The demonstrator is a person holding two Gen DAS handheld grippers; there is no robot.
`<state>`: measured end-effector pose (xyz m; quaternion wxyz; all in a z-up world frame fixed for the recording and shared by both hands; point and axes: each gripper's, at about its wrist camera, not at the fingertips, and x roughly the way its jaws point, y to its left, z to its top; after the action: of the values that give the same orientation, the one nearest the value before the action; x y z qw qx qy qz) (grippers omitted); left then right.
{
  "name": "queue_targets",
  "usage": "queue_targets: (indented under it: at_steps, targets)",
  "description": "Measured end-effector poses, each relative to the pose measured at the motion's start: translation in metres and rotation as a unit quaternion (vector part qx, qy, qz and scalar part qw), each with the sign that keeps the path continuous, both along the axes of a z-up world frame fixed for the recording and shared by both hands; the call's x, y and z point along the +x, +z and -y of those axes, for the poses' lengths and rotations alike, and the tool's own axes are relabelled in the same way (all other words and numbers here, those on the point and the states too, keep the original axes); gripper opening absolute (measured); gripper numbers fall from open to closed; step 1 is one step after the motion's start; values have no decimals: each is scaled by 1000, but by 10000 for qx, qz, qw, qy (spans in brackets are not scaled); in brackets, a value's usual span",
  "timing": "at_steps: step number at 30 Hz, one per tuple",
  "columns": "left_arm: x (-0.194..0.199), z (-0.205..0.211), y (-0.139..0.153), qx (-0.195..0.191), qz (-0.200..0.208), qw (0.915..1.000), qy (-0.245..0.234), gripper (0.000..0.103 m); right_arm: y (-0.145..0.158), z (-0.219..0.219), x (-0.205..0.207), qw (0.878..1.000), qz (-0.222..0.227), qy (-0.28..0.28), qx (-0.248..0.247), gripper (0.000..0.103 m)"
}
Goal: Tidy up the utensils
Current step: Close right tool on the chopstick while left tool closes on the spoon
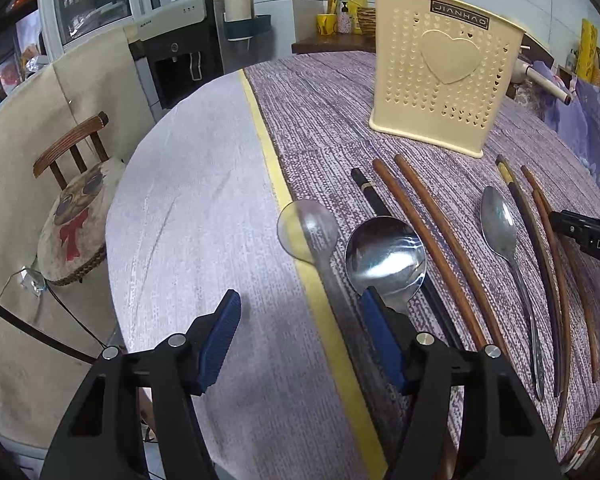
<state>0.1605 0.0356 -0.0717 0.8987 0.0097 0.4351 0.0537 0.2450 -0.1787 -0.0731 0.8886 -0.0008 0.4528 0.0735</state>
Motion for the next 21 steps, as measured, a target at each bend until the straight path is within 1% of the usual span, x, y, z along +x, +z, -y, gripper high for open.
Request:
queue_targets:
  at_steps: [3,6,13,16,18,21]
  targets:
    - [4,-1,-1,90,-12,10000,-5,61,0,-1,2,10000,24,9,-22,25]
    - [8,-8,0,-76,-56,10000,21,57,0,-2,3,10000,40,12,-34,25]
    - [13,-4,-1,41,-75,10000,-48,54,1,-3,4,10000,48,27,-73,25]
    - [21,-9,-1,-134,-112,9998,-16,51,1,-3,7,10000,43,-5,-61,25]
    - [26,-9,0,-142,-156,9998,-10,47,1,-4,10,10000,32,-39,-52,25]
    - [33,-7,1,-151,-185,9997,-12,45,1,-6,16,9999,46,-79,-77,25]
